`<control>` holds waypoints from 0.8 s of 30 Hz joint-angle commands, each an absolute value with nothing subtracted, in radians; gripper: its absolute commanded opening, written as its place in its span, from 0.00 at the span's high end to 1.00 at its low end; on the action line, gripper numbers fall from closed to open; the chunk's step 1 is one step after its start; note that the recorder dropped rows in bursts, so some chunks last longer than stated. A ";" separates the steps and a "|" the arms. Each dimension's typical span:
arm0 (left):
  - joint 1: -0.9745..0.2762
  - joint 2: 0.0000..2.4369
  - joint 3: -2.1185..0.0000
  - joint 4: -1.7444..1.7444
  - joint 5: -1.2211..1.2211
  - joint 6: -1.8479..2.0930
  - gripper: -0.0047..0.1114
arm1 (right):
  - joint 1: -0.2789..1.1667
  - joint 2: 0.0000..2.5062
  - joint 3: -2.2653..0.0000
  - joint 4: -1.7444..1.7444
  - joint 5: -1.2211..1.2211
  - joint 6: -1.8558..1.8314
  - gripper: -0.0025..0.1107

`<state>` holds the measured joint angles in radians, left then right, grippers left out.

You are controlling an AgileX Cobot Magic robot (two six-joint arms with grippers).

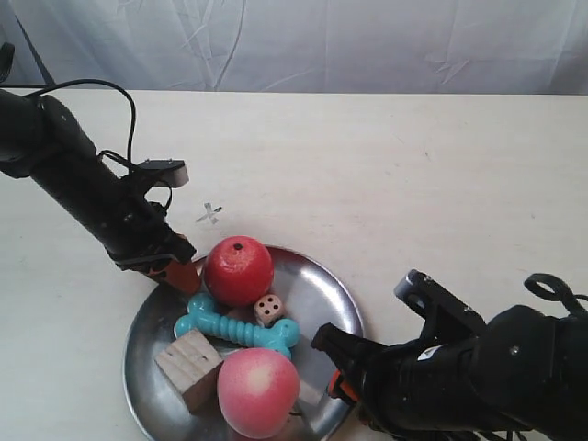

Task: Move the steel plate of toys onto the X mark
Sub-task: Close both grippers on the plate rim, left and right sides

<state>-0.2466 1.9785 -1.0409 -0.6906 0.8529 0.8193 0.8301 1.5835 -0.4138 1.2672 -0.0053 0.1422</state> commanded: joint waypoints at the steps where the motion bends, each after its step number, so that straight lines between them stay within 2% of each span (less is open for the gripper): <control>1: -0.253 2.019 -1.026 -0.684 0.844 0.817 0.57 | 0.829 1.615 -0.423 1.266 -0.068 0.135 0.57; 9: -0.253 2.019 -1.026 -0.687 0.861 0.817 0.57 | 0.829 1.741 -0.542 1.217 0.039 0.131 0.57; 15: -0.253 2.019 -1.026 -0.683 0.880 0.817 0.58 | 0.829 1.749 -0.547 1.217 0.012 0.131 0.59; 17: -0.253 2.019 -1.026 -0.673 0.885 0.817 0.64 | 0.829 1.749 -0.547 1.217 0.000 0.131 0.69; 21: -0.253 2.019 -1.026 -0.660 0.897 0.804 0.87 | 0.829 1.749 -0.547 1.217 -0.006 0.131 0.94; 22: -0.253 2.019 -1.026 -0.660 0.897 0.802 0.94 | 0.829 1.749 -0.547 1.229 -0.008 0.132 0.98; 24: -0.253 2.019 -1.026 -0.660 0.898 0.785 0.96 | 0.829 1.749 -0.547 1.240 -0.008 0.132 0.98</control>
<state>-0.2245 1.9837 -1.0497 -0.6274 0.7906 0.8196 0.8280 1.7136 -0.5334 1.2398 0.0082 0.1447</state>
